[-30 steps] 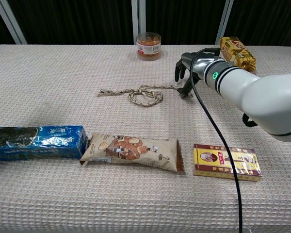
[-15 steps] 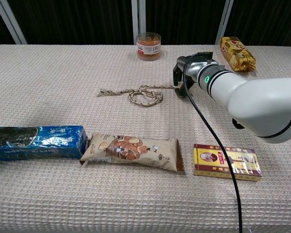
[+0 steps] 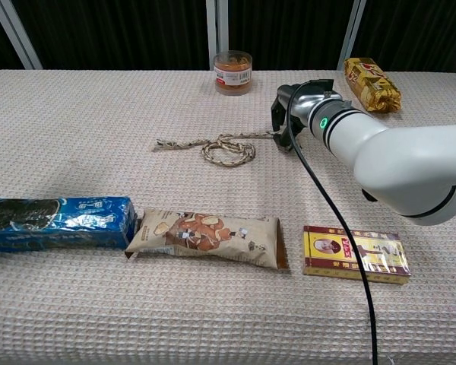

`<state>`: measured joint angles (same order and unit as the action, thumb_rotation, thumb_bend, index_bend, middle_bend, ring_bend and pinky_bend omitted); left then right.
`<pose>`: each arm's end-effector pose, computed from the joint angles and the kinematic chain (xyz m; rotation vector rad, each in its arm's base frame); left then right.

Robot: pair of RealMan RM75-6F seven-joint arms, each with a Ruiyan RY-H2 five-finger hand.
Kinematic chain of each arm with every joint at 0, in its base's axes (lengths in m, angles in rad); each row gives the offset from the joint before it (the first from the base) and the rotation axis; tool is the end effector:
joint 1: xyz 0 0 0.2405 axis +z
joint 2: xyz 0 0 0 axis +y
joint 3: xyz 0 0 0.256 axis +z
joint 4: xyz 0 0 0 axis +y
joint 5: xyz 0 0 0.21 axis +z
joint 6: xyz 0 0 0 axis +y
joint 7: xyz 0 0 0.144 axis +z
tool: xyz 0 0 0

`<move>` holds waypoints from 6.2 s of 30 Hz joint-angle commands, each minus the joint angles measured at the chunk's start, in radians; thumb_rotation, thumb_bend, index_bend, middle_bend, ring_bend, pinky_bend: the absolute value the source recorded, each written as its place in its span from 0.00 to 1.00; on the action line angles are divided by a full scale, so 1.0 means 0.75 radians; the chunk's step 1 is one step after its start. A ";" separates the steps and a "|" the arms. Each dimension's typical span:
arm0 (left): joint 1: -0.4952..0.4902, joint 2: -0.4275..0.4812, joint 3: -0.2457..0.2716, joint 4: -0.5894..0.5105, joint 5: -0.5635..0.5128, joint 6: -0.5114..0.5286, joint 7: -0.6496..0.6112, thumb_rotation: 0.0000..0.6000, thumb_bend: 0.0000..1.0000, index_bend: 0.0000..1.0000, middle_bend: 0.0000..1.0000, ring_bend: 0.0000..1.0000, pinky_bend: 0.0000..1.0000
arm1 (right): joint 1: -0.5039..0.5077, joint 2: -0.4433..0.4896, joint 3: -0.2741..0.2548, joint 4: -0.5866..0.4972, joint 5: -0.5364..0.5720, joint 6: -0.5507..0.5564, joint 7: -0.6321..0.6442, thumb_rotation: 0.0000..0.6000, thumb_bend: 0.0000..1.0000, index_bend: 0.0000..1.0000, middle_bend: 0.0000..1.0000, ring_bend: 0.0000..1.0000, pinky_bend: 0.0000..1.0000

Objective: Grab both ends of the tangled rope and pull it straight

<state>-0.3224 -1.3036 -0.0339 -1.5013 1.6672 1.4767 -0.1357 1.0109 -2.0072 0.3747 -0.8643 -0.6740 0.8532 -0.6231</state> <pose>-0.2430 0.2396 0.0973 -1.6248 -0.8622 -1.2970 -0.1099 -0.4158 -0.1052 1.6642 -1.0219 0.7037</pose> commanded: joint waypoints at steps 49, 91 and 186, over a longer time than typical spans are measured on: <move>-0.797 -0.779 -0.391 0.614 -1.002 -0.910 0.634 1.00 0.26 0.48 0.22 0.15 0.16 | -0.142 0.276 -0.078 -0.253 -0.116 0.152 -0.111 1.00 0.56 0.73 0.37 0.12 0.21; -0.848 -0.869 -0.398 0.765 -1.118 -0.926 0.690 1.00 0.48 0.58 0.23 0.15 0.15 | -0.144 0.256 -0.070 -0.196 -0.106 0.131 -0.082 1.00 0.56 0.73 0.37 0.12 0.21; -0.050 -0.072 -0.299 0.381 -0.719 -0.395 0.157 1.00 0.24 0.22 0.16 0.14 0.15 | -0.782 1.073 -0.228 -0.883 -0.509 0.518 0.318 1.00 0.22 0.05 0.16 0.00 0.04</move>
<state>-0.4296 -1.4788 -0.2526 -1.0768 1.1019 1.0797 -0.0380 0.5045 -1.3595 0.2081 -1.3661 -1.0172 1.1908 -0.4551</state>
